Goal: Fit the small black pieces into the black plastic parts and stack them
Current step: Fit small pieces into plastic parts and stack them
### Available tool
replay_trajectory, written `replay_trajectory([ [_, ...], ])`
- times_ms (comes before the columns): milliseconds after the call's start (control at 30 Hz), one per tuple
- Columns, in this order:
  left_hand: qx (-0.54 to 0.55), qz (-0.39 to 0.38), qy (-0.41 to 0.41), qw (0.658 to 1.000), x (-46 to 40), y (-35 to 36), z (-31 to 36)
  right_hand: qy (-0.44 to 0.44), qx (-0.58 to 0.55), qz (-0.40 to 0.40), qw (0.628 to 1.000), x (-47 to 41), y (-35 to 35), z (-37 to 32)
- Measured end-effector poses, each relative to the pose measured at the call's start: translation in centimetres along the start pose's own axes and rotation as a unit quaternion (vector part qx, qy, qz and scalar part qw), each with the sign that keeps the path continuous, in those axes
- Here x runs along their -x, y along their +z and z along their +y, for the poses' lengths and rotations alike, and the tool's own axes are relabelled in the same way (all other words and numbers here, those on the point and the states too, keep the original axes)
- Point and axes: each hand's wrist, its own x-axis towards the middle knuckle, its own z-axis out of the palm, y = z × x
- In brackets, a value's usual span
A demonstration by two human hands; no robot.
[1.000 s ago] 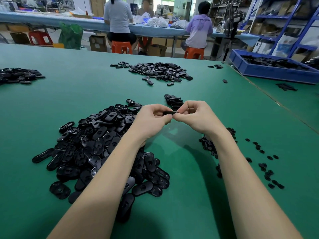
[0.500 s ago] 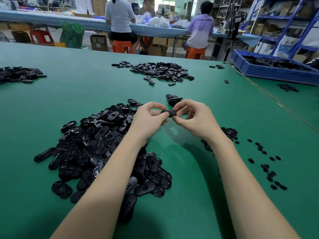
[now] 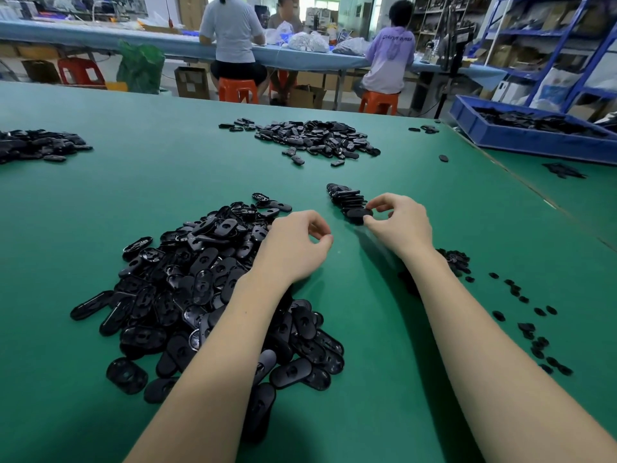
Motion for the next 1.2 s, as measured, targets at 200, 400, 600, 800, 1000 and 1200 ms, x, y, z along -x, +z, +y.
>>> replay_trajectory([
  [200, 0.0, 0.003, -0.004, 1.0, 0.0, -0.3, -0.4, 0.011, 0.043, -0.01, 0.999, -1.7, 0.8, -0.5],
  [400, 0.022, -0.002, -0.005, 1.0, -0.2, -0.9, 0.0, -0.005, 0.003, 0.004, 1.0, -0.2, 0.2, -0.6],
  [600, 0.043, 0.025, -0.01, 0.999, -0.4, -3.2, -0.2, -0.023, -0.073, -0.043, 0.996, 2.5, -0.4, -0.7],
  [800, -0.044, 0.036, 0.013, 0.998, -0.1, -3.8, -0.4, -0.057, -0.068, -0.111, 0.99, 4.1, -0.3, -1.3],
  [1000, -0.286, -0.077, 0.015, 0.955, -0.2, -2.6, -0.4, -0.064, -0.066, -0.122, 0.988, 4.5, 0.0, -1.7],
  [1200, -0.236, -0.059, 0.008, 0.97, 0.4, -2.0, 0.2, -0.067, -0.063, -0.134, 0.987, 4.7, 0.1, -1.7],
])
